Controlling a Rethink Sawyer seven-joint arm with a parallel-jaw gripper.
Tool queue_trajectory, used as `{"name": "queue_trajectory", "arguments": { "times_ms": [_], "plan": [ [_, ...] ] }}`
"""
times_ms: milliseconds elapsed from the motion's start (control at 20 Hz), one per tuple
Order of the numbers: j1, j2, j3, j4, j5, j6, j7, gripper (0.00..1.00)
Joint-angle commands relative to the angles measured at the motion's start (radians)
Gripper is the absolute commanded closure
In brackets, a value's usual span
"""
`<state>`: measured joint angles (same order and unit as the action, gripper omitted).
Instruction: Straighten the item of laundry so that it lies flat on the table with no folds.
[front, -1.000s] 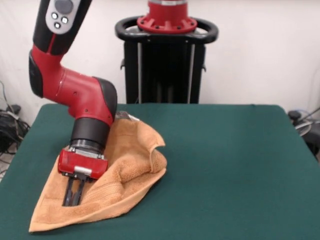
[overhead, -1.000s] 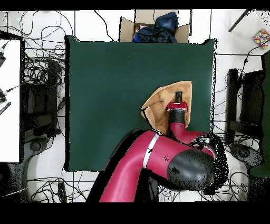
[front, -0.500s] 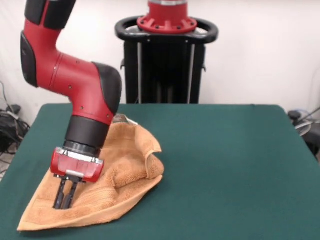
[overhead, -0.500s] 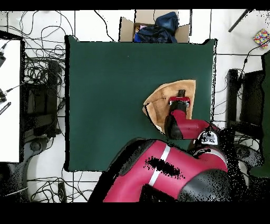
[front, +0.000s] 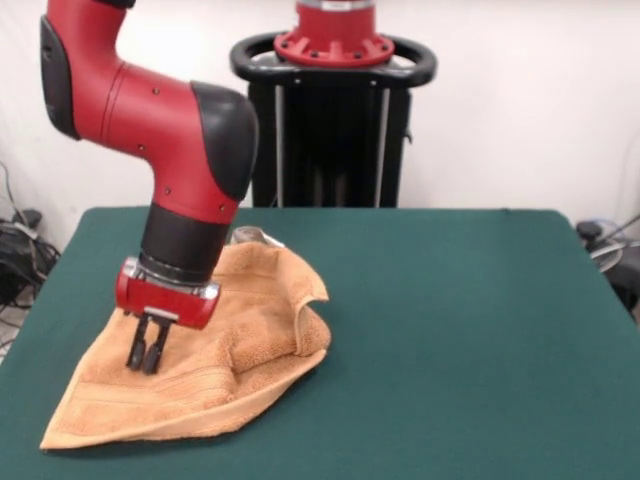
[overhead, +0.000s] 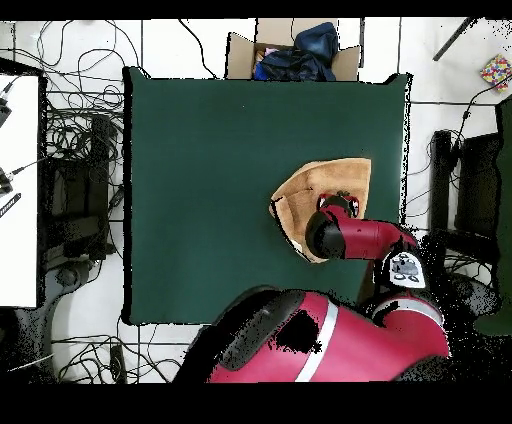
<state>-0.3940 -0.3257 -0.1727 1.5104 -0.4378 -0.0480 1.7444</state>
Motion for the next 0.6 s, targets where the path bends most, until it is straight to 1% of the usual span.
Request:
{"name": "queue_trajectory", "arguments": {
  "times_ms": [50,100,250,350,600],
  "plan": [
    [0.004,-0.047,0.138,0.154,0.013,0.107,0.113,1.0],
    [0.008,-0.056,0.141,0.169,0.017,0.11,0.12,1.0],
    [-0.019,-0.07,0.197,0.231,0.039,0.141,0.132,1.0],
    [-0.022,-0.08,0.217,0.273,0.053,0.14,0.151,1.0],
    [0.03,-0.118,0.193,0.334,0.113,0.139,0.207,1.0]
  ]
}}
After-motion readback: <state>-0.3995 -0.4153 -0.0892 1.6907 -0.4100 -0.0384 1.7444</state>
